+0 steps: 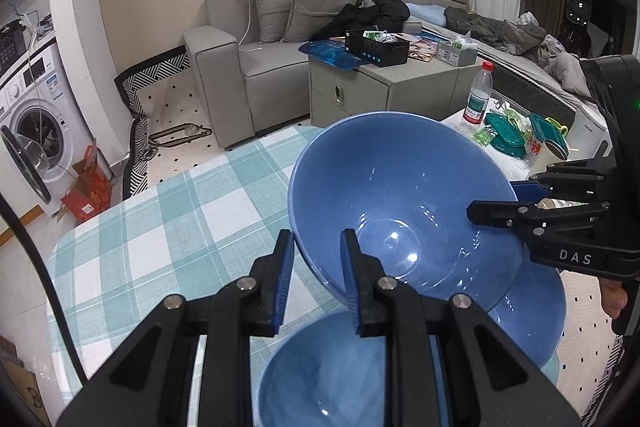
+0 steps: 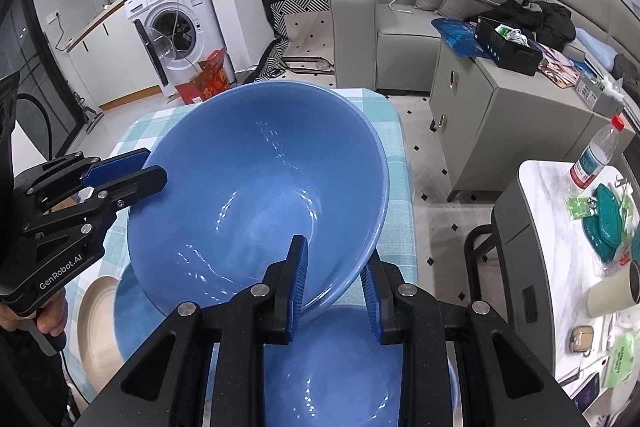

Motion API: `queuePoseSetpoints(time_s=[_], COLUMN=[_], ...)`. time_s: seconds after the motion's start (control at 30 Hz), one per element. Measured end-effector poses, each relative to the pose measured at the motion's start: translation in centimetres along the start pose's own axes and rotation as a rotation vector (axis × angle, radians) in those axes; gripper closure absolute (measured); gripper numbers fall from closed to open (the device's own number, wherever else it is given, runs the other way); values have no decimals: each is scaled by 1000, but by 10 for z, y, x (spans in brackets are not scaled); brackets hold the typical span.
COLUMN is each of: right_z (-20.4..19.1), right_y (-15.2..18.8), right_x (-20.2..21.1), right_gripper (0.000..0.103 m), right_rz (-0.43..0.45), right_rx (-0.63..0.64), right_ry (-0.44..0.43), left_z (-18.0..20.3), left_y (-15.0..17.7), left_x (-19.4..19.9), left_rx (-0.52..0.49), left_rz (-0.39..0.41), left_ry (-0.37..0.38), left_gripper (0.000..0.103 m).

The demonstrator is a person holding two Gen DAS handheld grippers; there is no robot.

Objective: Organize plates and bowls
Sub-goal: 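Lift the gripped blue bowls off the tablecloth with both tools, then carry the held blue bowls with both tools toward the beige plates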

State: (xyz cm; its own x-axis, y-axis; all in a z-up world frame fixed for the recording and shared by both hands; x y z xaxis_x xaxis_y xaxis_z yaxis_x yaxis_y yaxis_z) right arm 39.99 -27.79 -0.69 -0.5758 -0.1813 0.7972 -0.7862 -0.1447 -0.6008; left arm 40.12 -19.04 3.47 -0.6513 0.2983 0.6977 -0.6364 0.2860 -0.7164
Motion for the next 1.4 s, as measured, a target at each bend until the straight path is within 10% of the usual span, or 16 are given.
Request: queuePoseSetpoints(time_s=[1.4], right_z=[-58], right_y=[30], right_x=[5], right_gripper=[76], right_rz=[-17], right_rx=[150], right_ry=[-51], left_z=[-25], left_y=[50], left_x=[49], left_rx=[53], left_rz=[11], left_ry=[-47], left_gripper=[81])
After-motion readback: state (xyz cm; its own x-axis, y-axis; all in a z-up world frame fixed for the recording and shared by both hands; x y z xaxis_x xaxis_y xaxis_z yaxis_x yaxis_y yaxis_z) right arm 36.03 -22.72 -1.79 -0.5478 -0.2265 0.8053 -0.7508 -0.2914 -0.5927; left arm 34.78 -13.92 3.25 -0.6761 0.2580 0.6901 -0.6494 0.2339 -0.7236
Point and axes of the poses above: each gripper's, at about its wrist camera, not at the fingertips, and x roughly against the way its jaws point, z to its right, y to its underside, the point moved 10 cm from there along -x, roughly the way its jaws point
